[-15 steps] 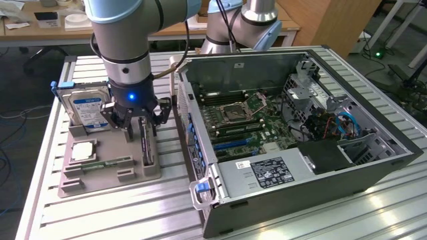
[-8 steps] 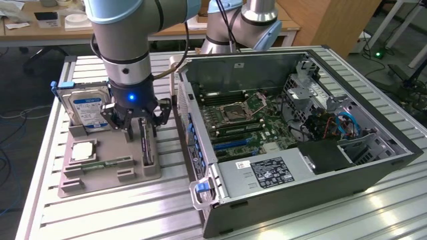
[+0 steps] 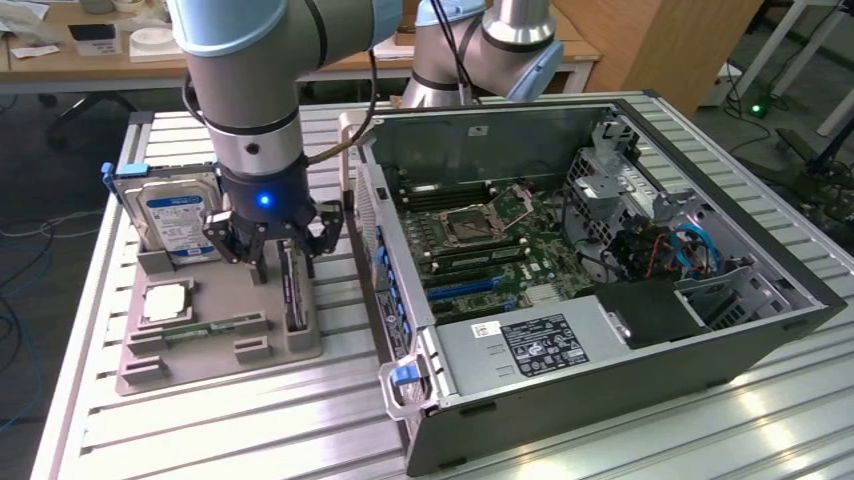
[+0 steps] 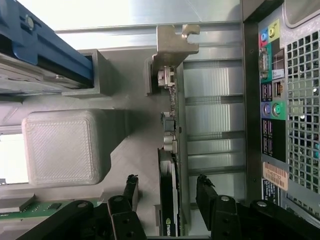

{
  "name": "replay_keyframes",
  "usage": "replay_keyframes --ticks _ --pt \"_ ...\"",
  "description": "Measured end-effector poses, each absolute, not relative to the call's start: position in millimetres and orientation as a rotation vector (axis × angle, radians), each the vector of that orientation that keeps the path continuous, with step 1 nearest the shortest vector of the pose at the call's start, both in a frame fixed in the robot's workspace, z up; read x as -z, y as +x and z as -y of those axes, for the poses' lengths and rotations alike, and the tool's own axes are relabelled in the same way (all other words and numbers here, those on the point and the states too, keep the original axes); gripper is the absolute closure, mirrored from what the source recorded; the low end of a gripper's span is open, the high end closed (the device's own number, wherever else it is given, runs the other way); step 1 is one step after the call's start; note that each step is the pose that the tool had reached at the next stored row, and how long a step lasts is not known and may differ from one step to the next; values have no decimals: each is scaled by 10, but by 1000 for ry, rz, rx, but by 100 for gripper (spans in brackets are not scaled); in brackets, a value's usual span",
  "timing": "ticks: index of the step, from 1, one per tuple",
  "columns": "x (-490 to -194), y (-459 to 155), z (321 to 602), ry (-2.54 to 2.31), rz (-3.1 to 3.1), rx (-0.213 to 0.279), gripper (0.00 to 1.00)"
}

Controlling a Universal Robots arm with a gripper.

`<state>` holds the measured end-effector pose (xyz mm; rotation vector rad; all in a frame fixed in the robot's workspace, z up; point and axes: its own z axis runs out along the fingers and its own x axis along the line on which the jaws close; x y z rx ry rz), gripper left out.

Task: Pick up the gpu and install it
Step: 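Pick up the gpu and move the gpu toward the slot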

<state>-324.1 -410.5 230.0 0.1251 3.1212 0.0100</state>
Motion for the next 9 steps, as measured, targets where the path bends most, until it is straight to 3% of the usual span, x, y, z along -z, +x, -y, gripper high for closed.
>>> replay_keyframes --ticks 9 --pt "-2200 -3242 4105 120 -3121 -10 42"
